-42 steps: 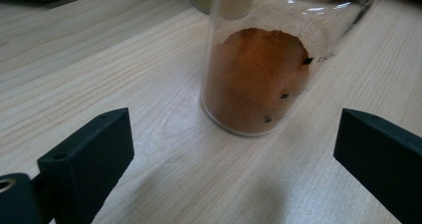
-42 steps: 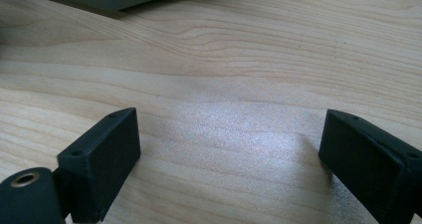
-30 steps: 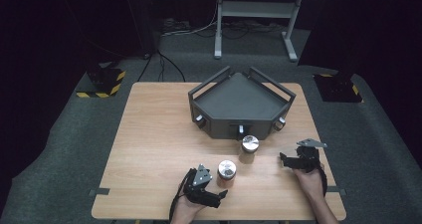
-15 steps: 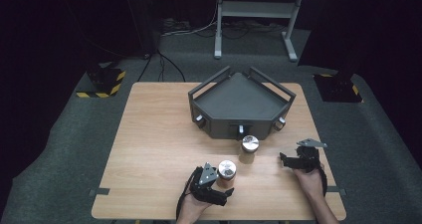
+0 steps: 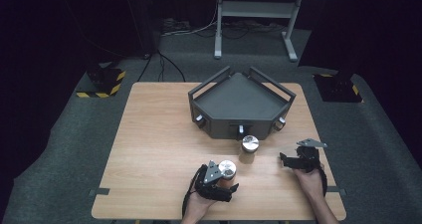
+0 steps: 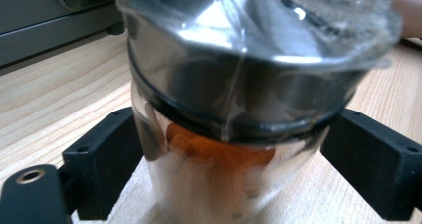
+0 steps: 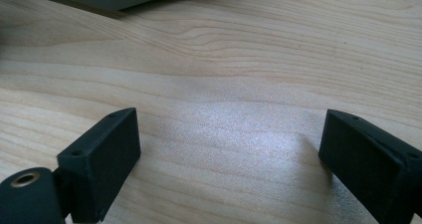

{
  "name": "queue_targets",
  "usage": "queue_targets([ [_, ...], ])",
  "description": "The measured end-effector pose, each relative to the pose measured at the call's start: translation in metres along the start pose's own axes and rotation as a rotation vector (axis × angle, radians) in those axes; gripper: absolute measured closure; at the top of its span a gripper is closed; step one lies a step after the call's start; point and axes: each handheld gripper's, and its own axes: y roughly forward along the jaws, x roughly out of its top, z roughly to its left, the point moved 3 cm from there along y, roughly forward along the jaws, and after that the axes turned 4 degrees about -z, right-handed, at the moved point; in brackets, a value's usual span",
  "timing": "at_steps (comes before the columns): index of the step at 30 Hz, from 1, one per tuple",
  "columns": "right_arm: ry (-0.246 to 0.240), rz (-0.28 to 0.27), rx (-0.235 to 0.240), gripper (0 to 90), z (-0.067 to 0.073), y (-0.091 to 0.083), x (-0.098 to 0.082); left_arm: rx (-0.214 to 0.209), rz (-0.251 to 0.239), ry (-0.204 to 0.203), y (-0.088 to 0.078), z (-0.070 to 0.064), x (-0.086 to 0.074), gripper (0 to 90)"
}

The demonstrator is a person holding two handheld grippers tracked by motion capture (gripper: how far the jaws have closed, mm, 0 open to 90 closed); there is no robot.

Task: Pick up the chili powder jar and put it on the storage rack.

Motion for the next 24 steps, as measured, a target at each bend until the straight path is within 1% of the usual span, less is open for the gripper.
queue_targets([
  [9,0.0,0.0,0.0,9.2,0.0,0.0,0.0,0.013,-0.015,-0.003,0.0035,-0.0019,-0.0018,16.2],
  [24,0.0,0.0,0.0,9.2,0.0,0.0,0.0,0.035,-0.031,-0.011,0.0025,-0.0037,-0.0041,22.9],
])
